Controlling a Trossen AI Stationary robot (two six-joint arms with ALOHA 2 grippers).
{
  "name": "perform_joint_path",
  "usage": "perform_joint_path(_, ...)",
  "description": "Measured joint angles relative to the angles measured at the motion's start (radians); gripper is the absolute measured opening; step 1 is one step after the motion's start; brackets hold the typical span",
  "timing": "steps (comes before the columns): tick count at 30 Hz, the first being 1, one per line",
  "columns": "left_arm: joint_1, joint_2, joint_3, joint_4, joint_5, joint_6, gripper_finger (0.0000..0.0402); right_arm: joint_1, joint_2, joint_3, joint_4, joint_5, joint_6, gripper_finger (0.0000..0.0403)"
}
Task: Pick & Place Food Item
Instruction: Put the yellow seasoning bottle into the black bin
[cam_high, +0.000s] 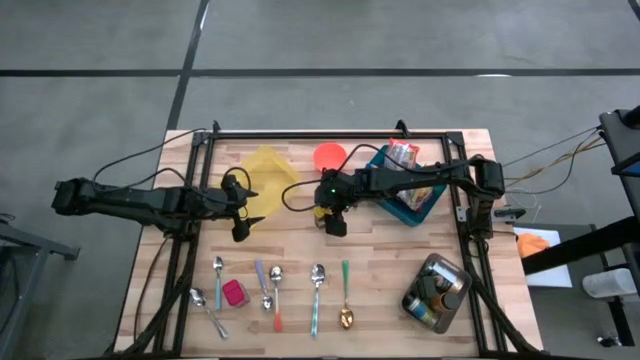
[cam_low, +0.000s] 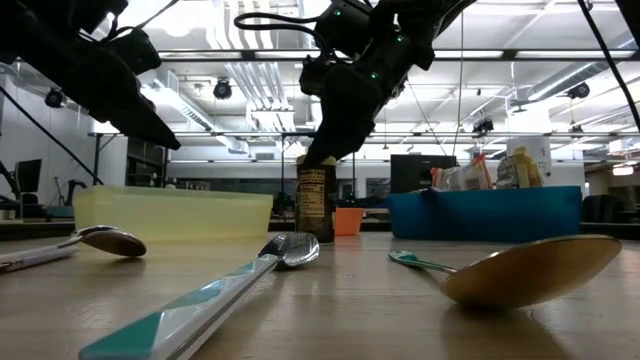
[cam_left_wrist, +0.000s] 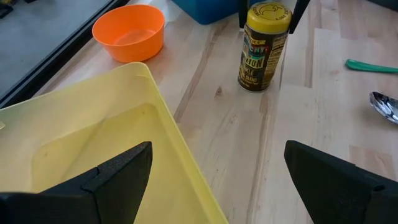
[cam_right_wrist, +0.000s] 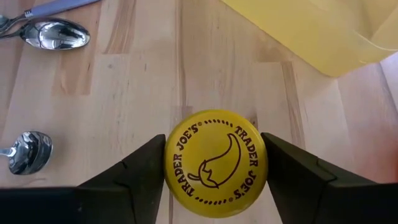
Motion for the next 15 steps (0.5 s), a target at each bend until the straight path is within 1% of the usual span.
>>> perform_joint_path(5,0.000,0.000,0.000,0.000,0.000,-0.001,0.0369,0.000,0.000,-0.001,-0.002,-0.003,0.000,0.0242)
perform_joint_path(10,0.000,0.000,0.000,-0.001,0.000,-0.001,0.0369,0.000,0.000,-0.001,-0.003,-0.003,-0.001,0.0227)
perform_joint_path(15,0.000,0.000,0.000,0.000,0.000,-0.001,0.0369,0.000,0.000,-0.001,-0.004,-0.003,0.000,0.0227)
